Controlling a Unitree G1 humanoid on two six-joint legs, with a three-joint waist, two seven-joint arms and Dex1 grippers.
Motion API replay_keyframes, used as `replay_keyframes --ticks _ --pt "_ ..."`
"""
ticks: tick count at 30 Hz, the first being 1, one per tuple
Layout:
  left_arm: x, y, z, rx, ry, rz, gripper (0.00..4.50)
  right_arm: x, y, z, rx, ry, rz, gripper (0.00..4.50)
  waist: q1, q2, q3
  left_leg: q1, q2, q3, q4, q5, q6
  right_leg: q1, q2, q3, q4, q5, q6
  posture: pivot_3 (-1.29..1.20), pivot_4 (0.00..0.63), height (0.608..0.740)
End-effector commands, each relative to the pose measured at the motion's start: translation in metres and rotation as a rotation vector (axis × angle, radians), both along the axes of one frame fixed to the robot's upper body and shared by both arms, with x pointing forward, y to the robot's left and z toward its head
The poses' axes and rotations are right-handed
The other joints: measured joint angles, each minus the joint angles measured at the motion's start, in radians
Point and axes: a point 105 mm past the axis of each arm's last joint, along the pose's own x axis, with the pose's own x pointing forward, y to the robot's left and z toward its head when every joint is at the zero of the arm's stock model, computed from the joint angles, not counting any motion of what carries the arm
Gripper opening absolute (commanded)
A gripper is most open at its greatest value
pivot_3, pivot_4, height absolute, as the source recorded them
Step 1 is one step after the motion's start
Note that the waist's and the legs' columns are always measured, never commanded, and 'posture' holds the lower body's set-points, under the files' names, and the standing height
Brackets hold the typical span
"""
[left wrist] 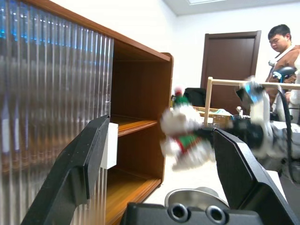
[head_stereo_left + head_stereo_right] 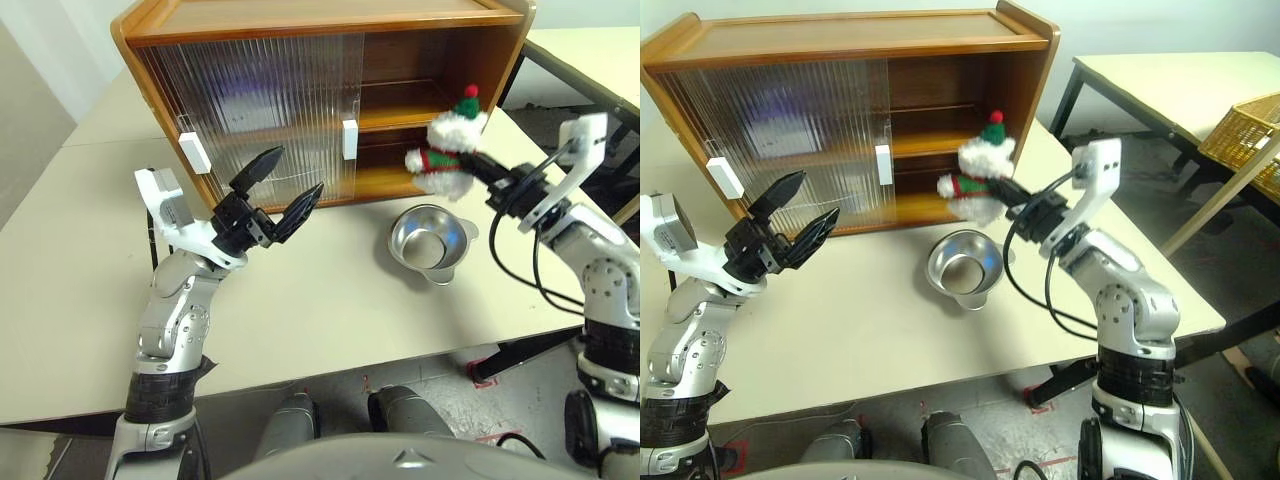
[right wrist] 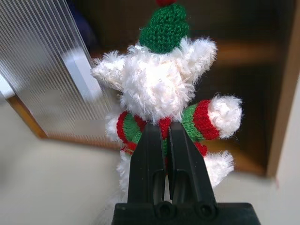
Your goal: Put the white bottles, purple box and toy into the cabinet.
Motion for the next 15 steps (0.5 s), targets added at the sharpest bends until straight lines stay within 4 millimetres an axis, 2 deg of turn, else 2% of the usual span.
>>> replay_keyframes --ticks 1,5,15 --pt "0.002 -0.001 -0.003 0.007 0.005 0.002 4.50 0.006 -0.002 0.010 0.016 -0.015 -0.006 0.01 0.000 0.000 0.000 0.000 0.000 0.000 0.000 0.000 0.000 0.000 0.000 0.000 0.000 0.000 0.000 -0.15 0.050 0.740" --pt "0.001 -0.001 -0.003 0.005 0.001 0.011 4.50 0.018 0.001 0.020 0.022 -0.045 -0.008 0.01 0.002 0.000 0.000 0.000 0.000 0.000 0.001 0.001 0.001 0.000 0.000 0.000 0.000 0.001 0.000 -0.13 0.050 0.740" --pt "-0.005 0.006 -0.001 0.001 -0.006 0.071 4.50 0.055 0.015 0.028 0.025 -0.094 0.004 0.01 0.008 0.001 0.000 0.000 0.001 -0.001 0.001 0.001 0.002 -0.001 0.000 0.000 0.000 0.006 -0.001 -0.05 0.056 0.740"
